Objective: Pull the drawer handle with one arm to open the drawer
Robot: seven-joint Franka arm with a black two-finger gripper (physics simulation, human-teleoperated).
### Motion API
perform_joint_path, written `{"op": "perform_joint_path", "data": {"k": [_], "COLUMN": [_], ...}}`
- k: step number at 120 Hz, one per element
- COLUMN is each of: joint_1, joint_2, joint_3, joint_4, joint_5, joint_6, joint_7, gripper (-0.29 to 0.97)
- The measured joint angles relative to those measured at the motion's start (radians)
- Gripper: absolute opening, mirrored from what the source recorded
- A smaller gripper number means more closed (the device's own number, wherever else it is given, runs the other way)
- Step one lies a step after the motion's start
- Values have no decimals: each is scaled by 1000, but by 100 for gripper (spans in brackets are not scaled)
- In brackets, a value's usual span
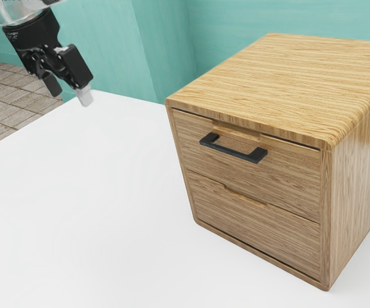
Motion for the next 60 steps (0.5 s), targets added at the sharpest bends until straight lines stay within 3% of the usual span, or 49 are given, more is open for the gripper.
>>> {"op": "perform_joint_path", "data": {"k": [16, 26, 42, 55, 60], "joint_1": [12, 30, -18, -51, -13], "joint_2": [7, 42, 20, 13, 17], "joint_3": [5, -34, -47, -52, -105], "joint_4": [0, 17, 42, -78, -108], "joint_5": [3, 32, 58, 70, 97], "joint_6": [-55, -87, -185, -73, -8], "joint_7": [6, 9, 28, 185, 266], "gripper": [68, 68, 68, 68, 68]}}
